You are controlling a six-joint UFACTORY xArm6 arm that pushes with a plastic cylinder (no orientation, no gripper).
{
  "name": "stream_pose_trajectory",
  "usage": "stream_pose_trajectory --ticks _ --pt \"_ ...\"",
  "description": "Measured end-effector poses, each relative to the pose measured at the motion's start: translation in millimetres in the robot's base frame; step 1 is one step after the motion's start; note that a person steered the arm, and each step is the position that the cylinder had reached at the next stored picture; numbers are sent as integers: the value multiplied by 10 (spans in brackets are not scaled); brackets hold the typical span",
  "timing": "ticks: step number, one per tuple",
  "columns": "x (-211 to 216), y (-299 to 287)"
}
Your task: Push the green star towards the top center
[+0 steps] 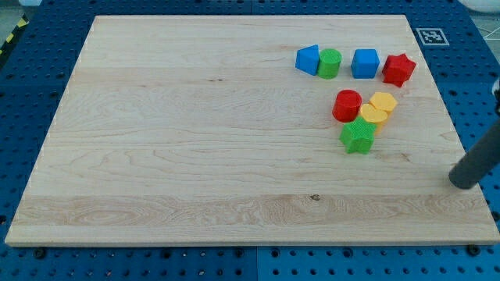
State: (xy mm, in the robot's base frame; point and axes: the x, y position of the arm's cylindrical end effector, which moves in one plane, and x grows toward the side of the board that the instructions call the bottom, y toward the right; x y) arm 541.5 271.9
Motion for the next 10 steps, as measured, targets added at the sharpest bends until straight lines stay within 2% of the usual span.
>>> stream_pose_trajectory --ticks 1,3,4,5,6,7,8,9,10 --pt "-239 -235" --pt "-527 -1562" --pt "-853 -2134" --pt "-1104 -2480" --pt "-1041 -2696" --pt "-842 -2608" --pt "-816 -2223" --pt "-878 -1744" --pt "-1147 -1839"
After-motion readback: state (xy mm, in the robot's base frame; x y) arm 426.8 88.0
